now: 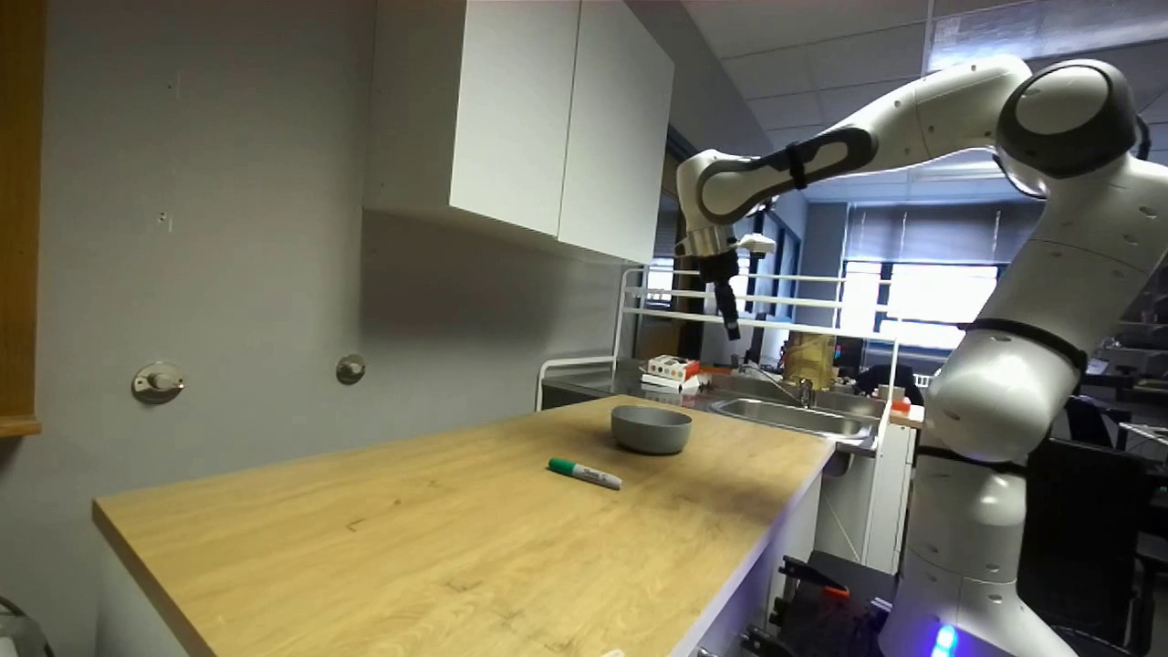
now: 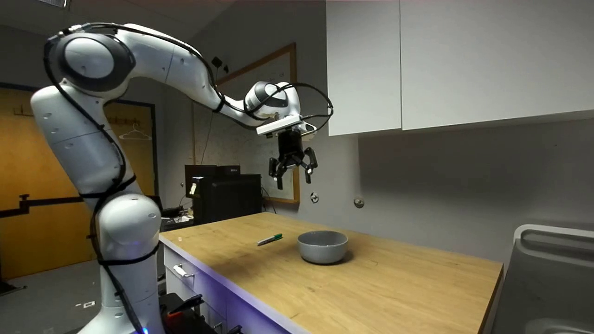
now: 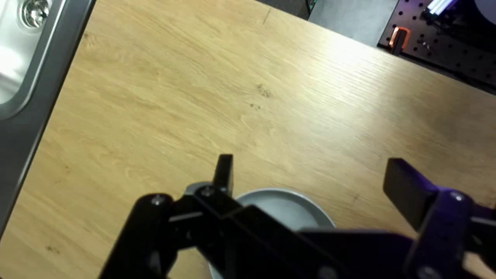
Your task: Pick the pen on the counter and put it in the bowl
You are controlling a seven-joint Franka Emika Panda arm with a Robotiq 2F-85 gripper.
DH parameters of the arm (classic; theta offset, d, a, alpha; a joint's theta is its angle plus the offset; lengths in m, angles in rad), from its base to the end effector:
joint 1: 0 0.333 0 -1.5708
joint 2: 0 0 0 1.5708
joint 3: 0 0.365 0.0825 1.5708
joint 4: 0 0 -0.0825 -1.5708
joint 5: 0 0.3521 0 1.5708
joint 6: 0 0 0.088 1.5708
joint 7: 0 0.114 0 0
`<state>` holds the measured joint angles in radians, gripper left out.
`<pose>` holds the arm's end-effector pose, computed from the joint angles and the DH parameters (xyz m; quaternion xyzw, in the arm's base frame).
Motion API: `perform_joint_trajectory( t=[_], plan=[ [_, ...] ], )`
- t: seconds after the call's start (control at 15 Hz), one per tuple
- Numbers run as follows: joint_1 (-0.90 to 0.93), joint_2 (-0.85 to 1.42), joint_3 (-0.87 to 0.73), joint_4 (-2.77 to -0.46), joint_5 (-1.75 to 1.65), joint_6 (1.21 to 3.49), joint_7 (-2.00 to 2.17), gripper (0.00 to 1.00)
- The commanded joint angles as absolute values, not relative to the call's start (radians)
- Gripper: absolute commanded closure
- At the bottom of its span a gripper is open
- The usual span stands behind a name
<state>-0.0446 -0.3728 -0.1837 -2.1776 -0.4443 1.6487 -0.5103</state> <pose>0.3564 -0.1421 0.5796 0.9629 0.1806 -0.1383 0.1454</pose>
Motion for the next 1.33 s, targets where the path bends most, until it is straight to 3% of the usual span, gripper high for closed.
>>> perform_joint_trajectory(
  t=[0.0, 0.6, 1.27],
  plan=[
    [-0.005, -0.176, -0.138, -1.984, -0.379, 1.607, -0.52, 0.0],
    [0.021, 0.118, -0.024, -1.644, -0.156, 1.47, -0.405, 0.0],
    [0.026, 0.264, 0.032, -1.589, 0.169, 1.456, -0.185, 0.0]
  ],
)
